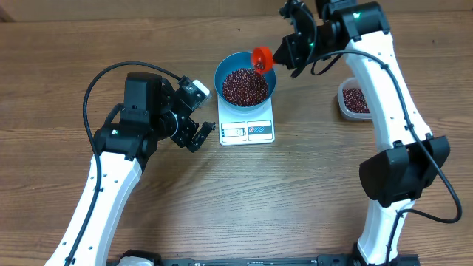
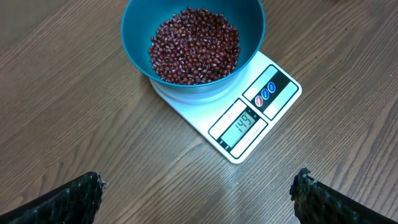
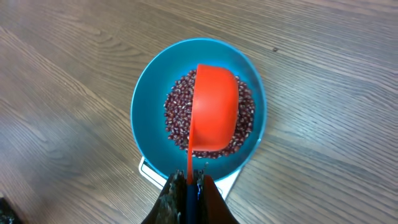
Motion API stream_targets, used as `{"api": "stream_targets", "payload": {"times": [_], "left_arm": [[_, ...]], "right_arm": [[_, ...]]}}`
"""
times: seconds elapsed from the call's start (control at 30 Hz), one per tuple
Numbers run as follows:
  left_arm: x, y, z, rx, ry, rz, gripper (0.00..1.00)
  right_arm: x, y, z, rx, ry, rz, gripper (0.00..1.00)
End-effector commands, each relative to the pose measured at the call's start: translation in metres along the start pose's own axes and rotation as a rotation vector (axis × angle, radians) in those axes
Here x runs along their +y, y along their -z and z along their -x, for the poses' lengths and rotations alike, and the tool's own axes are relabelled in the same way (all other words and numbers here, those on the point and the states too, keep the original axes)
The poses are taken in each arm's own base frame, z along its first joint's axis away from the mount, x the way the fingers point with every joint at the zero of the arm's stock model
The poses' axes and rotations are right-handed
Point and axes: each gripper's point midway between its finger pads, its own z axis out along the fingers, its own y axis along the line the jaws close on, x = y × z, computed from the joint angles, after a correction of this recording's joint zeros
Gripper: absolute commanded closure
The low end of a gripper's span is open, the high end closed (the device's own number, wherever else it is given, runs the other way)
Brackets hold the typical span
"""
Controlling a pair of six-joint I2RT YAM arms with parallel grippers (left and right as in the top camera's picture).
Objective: Scoop item into bowl and weigh 150g on scale
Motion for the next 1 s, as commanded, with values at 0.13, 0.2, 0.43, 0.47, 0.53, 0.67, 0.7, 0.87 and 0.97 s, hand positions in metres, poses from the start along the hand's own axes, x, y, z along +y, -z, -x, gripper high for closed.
{"api": "stream_targets", "payload": {"times": [0.13, 0.2, 0.43, 0.47, 0.53, 0.67, 0.7, 0.87, 0.97], "left_arm": [[0.001, 0.003, 0.009, -0.023, -0.015, -0.005, 0.01], [0.001, 0.003, 0.009, -0.023, -0.015, -0.005, 0.00], [0.001, 0.003, 0.009, -0.023, -0.015, -0.005, 0.01], [0.001, 0.003, 0.009, -0.023, -0.015, -0.005, 0.01], [0.001, 0.003, 0.009, -0.023, -0.015, -0.005, 0.01], [0.001, 0.003, 0.009, -0.023, -0.015, -0.005, 0.00], [0.001, 0.003, 0.009, -0.023, -0.015, -0.005, 0.00], [0.001, 0.003, 0.009, -0.023, -0.015, -0.005, 0.00], [0.001, 0.003, 0.009, -0.023, -0.015, -0.005, 0.00]], "right_arm": [[0.013, 0.029, 0.015, -0.079, 0.031, 0.016, 0.96], [0.013, 0.029, 0.015, -0.078, 0.031, 0.015, 0.96], [0.014, 0.021, 0.012, -0.050, 0.065, -0.079, 0.96], [0.017, 0.019, 0.012, -0.045, 0.072, -0.083, 0.96], [0.019, 0.016, 0.010, -0.034, 0.083, -0.109, 0.96], [0.014, 0.018, 0.010, -0.032, 0.077, -0.127, 0.96], [0.013, 0.018, 0.009, -0.031, 0.076, -0.128, 0.96], [0.020, 0.015, 0.008, -0.024, 0.094, -0.121, 0.96], [0.022, 0.012, 0.006, -0.010, 0.112, -0.164, 0.96]]}}
